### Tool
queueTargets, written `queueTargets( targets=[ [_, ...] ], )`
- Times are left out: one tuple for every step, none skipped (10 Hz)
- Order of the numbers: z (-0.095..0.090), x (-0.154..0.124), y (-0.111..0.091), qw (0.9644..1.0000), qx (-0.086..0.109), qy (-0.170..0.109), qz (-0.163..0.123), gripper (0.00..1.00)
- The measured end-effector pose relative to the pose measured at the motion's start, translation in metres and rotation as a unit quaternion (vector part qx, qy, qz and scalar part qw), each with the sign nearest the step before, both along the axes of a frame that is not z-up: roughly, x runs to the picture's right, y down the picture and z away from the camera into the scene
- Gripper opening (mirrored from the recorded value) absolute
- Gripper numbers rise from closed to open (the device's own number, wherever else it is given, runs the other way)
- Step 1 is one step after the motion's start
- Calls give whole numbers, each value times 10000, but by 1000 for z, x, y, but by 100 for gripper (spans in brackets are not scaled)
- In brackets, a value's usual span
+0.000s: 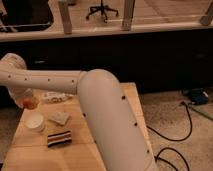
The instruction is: Place apple in paper cup
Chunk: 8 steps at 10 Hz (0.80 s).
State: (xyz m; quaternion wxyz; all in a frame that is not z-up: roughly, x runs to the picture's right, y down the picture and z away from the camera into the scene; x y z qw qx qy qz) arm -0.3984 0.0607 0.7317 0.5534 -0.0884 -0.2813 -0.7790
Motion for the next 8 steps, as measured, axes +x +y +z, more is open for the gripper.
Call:
queueTargets(
  targets=[
    [-1, 1, 5, 10000, -28, 20, -7, 0],
    [-3, 2, 9, 10000, -52, 28, -12, 0],
    [-4, 4, 13, 10000, -66, 47, -14, 0],
    [-8, 6, 20, 9999, -78, 67, -47, 0],
    [-11, 4, 25, 9999, -93, 70, -86, 0],
    [-13, 1, 27, 9999, -94, 62, -112, 0],
    [-13, 3, 28, 9998, -99, 102, -137, 0],
    [-13, 5, 27, 9998, -99, 116, -127, 0]
  ],
)
